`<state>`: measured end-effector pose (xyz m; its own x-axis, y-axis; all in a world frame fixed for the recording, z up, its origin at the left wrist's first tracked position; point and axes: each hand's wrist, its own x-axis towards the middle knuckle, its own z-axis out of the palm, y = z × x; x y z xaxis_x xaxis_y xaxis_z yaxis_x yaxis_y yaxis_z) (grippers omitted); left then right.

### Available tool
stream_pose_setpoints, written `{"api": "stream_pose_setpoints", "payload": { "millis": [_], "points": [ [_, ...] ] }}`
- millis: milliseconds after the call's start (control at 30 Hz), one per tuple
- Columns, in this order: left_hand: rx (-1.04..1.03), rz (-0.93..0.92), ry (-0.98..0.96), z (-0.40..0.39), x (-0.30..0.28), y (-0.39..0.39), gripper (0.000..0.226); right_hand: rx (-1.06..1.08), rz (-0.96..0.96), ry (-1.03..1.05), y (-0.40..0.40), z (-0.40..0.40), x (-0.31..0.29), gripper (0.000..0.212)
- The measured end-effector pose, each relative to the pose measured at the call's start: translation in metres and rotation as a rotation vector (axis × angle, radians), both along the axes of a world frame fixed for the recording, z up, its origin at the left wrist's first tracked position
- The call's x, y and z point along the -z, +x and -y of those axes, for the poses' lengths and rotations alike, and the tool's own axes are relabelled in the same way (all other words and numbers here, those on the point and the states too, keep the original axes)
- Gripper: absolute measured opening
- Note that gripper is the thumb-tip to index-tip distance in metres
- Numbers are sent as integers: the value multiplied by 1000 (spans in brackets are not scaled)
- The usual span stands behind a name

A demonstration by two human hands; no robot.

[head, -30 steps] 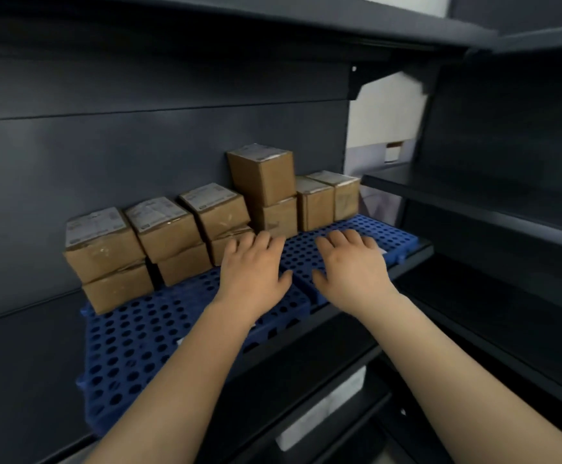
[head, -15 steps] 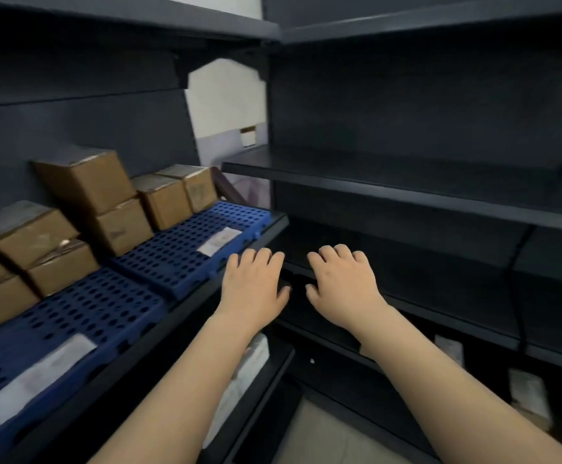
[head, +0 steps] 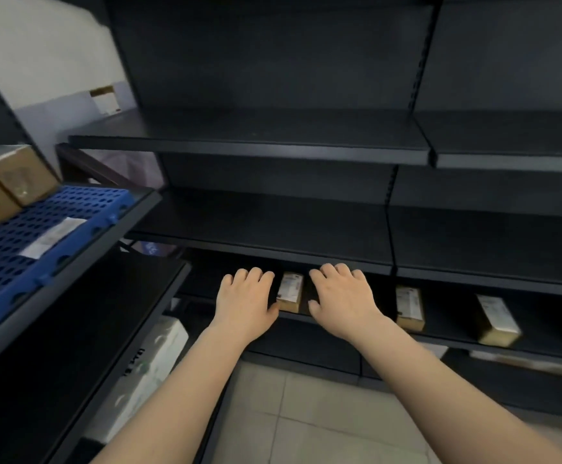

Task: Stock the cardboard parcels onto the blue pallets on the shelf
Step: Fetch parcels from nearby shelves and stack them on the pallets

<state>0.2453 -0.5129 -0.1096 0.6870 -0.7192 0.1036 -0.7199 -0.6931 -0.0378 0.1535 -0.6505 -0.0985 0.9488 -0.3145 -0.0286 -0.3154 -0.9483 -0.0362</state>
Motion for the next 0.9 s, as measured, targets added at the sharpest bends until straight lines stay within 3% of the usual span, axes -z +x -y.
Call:
{"api": "stream_pose_setpoints", "payload": {
  "millis": [267,667,900],
  "points": [
    [58,-96,86,40,40,-6,53,88,-151,70,-19,41,42,46],
    [16,-349,128,86,115,64,54,256,-290,227,27,102,116,47],
    [-53,-468,155,117,200,120,54,479,-241,510,72,144,208,47]
  ]
}}
